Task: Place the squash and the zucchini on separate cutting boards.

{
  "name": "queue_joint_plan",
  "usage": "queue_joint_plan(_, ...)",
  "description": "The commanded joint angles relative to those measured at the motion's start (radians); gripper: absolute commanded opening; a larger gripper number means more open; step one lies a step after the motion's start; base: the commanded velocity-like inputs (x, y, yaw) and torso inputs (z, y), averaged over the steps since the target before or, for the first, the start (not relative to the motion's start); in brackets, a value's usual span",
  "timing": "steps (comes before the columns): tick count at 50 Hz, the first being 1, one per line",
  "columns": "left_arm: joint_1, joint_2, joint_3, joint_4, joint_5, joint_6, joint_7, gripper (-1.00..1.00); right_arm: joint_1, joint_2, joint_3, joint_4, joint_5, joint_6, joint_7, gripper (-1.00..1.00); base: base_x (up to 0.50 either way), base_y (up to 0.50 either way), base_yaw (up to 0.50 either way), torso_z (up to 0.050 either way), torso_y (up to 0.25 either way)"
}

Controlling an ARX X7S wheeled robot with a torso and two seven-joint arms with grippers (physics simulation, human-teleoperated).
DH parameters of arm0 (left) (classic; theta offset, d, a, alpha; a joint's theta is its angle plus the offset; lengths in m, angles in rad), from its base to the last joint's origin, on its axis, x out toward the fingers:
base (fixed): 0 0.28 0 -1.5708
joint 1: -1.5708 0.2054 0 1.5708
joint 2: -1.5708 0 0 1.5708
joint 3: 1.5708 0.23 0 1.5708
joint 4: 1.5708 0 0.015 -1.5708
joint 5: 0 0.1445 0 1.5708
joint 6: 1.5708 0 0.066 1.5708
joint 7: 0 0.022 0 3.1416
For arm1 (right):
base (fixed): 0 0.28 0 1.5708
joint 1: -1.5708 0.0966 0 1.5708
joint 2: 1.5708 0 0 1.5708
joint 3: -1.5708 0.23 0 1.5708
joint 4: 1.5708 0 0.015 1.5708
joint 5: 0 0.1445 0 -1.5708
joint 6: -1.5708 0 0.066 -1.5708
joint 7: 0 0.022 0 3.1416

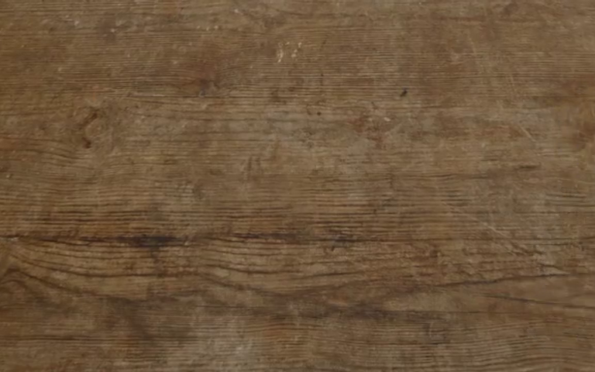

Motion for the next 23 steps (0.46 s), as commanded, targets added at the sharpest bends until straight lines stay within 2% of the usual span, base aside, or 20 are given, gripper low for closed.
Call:
queue_joint_plan(1, -0.572, 0.018, 0.364, -0.049, -0.363, -0.091, -0.163, 1.0, 0.057, 0.0, 0.074, 0.06, 0.031, -0.013, 0.021, 1.0, 0.0, 0.0, 0.0, 0.0, 0.0)
queue_joint_plan(5, -0.626, 0.052, 0.387, -0.084, -0.517, -0.056, -0.26, 1.0, 0.079, 0.0, 0.104, 0.086, 0.071, -0.002, 0.016, 1.0, 0.0, 0.0, 0.0, 0.0, 0.0)
queue_joint_plan(10, -0.691, 0.102, 0.423, -0.11, -0.475, -0.029, -0.245, 1.0, 0.105, -0.001, 0.141, 0.117, 0.101, 0.035, 0.017, 1.0, 0.0, 0.0, 0.0, 0.0, 0.0)
queue_joint_plan(20, -0.838, 0.186, 0.536, -0.166, -0.661, -0.023, -0.394, 1.0, 0.18, -0.125, 0.193, 0.205, 0.132, 0.132, 0.092, 1.0, 0.0, 0.0, 0.0, 0.0, 0.0)
queue_joint_plan(23, -0.845, 0.192, 0.56, -0.172, -0.749, 0.008, -0.449, 1.0, 0.158, -0.125, 0.192, 0.19, 0.119, 0.1, 0.088, 1.0, 0.0, 0.0, 0.0, 0.0, 0.0)
